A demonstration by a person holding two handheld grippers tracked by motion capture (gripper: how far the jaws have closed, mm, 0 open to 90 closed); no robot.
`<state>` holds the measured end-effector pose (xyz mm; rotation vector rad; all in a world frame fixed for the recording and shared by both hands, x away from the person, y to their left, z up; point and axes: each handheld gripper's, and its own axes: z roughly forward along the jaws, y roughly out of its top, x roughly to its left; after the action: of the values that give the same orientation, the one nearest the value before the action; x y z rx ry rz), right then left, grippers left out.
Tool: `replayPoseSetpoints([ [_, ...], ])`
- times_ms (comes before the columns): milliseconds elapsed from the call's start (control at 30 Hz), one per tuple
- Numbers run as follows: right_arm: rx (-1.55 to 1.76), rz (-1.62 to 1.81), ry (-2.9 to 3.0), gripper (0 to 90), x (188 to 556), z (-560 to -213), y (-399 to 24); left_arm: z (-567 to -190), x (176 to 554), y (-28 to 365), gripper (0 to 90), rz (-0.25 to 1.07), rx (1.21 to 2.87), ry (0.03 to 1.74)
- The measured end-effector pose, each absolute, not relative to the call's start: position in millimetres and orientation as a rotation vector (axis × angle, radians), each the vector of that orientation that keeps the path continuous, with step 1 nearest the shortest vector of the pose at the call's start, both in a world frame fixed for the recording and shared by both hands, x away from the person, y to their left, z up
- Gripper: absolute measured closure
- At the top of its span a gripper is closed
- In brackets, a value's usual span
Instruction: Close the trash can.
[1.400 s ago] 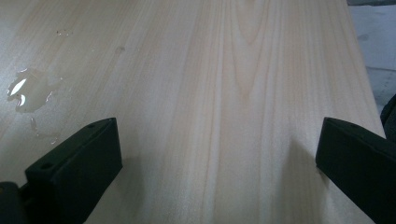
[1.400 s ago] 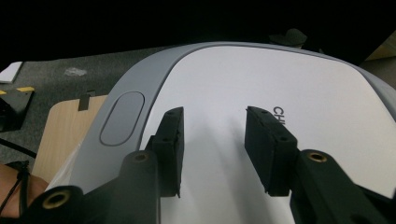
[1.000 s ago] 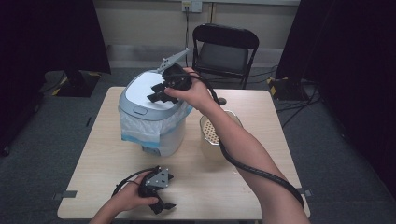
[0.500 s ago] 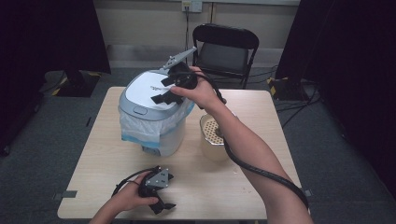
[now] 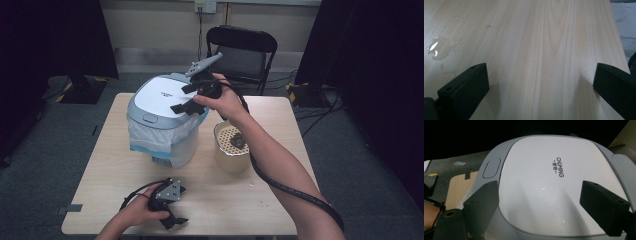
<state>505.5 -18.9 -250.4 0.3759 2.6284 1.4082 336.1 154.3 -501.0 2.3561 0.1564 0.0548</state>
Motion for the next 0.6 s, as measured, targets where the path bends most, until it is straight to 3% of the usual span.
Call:
replayPoseSetpoints([
  [600,0.412,1.393,2.633,15.6,483,-249,-55,-500,337,155,0.0,0.075,2.358,0.153],
])
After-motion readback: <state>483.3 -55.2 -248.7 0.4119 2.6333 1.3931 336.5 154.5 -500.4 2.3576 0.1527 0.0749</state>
